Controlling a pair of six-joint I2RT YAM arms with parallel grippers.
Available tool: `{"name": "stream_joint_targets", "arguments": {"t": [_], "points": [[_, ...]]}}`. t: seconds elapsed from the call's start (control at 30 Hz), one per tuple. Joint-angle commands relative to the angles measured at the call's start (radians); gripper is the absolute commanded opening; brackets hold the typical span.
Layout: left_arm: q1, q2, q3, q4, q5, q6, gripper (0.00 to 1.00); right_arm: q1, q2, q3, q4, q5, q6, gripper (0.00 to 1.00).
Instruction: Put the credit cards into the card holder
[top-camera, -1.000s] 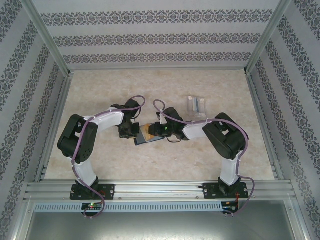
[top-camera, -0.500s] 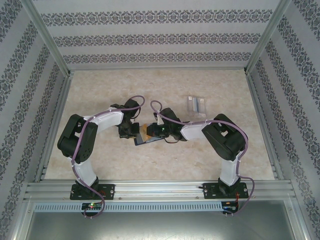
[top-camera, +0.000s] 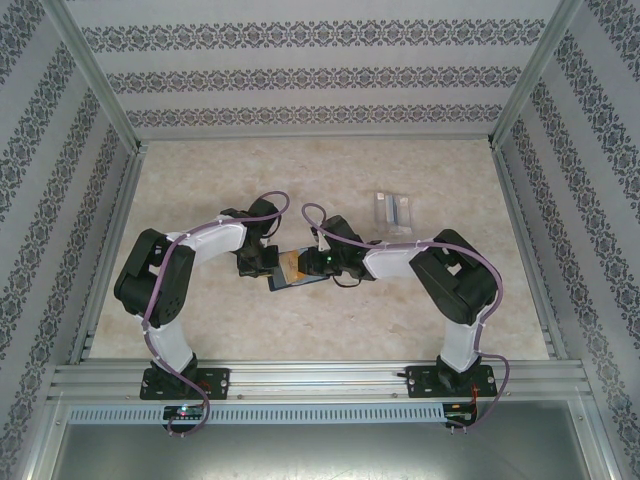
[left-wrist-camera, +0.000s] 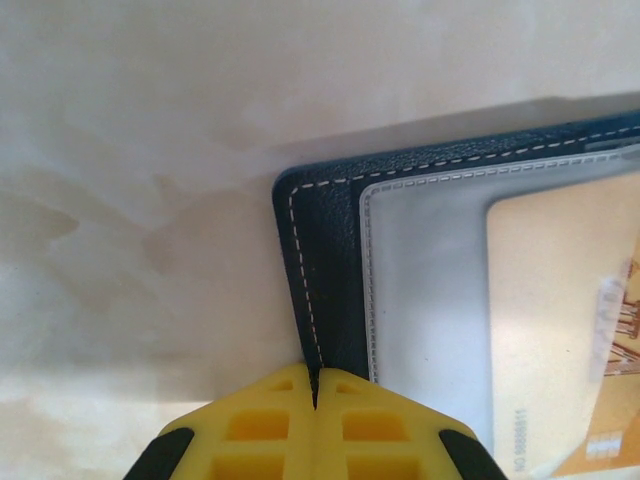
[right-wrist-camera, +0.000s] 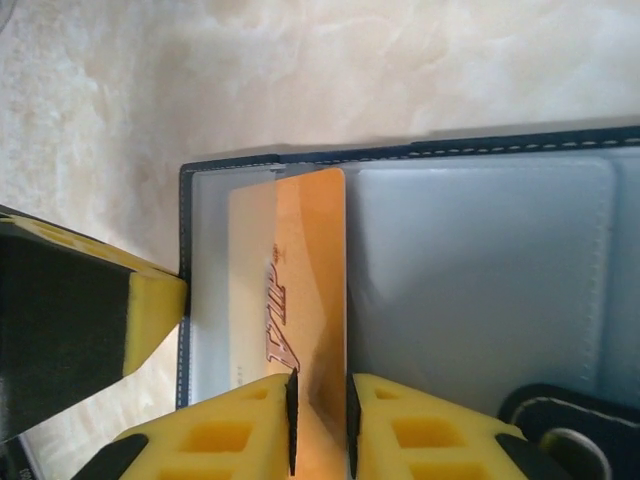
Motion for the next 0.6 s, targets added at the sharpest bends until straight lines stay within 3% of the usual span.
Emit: {"name": "stream_joint_targets", "arguments": {"t": [0.0, 0.17, 0.57], "points": [[0.006, 0.041, -0.042, 0.05, -0.004, 0.012, 0.06, 0.009, -0.007, 0.027, -0.043, 0.035, -0.035, 0.15], [0.006, 0.043, -0.044, 0.052, 0.0, 0.012, 0.07, 0.026, 0.011, 0.04, -0.044, 0.025, -0.035, 0.03], [0.005, 0.043, -0.039, 0.056, 0.006, 0.01, 0.06, 0.069, 0.064, 0.087, -0.031, -0.02, -0.003, 0.04]]}}
